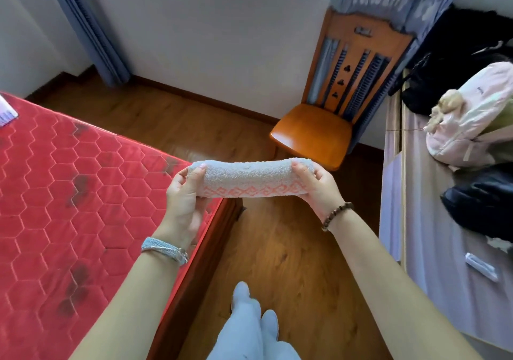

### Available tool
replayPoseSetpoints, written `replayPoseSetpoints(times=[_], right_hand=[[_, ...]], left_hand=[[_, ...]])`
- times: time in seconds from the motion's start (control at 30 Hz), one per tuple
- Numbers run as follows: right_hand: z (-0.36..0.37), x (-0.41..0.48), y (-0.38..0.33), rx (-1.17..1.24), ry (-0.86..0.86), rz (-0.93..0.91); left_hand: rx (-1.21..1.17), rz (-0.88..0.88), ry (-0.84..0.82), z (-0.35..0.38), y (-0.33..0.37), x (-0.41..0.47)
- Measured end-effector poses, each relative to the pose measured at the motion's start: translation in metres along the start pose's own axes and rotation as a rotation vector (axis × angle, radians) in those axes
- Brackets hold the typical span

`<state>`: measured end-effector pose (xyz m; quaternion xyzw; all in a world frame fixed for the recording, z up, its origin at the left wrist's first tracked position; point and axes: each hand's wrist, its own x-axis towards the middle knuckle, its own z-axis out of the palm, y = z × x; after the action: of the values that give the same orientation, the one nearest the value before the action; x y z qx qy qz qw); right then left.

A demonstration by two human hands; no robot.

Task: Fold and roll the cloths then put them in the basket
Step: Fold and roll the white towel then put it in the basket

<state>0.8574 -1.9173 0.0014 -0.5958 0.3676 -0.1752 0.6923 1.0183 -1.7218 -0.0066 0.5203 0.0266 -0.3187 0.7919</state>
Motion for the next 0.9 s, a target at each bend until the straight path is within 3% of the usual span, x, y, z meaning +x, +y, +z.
replayPoseSetpoints(times=[0.5, 0.9], right_hand=[[0.046, 0.214, -0.070, 0.007, -0.088, 0.022], [0.069, 0.334, -0.100, -0.012, -0.135, 0.042]], left_hand=[[-0.069, 0.005, 0.086, 0.058, 0.062, 0.203], [-0.054, 0.026, 0.152, 0.078, 0.095, 0.301]])
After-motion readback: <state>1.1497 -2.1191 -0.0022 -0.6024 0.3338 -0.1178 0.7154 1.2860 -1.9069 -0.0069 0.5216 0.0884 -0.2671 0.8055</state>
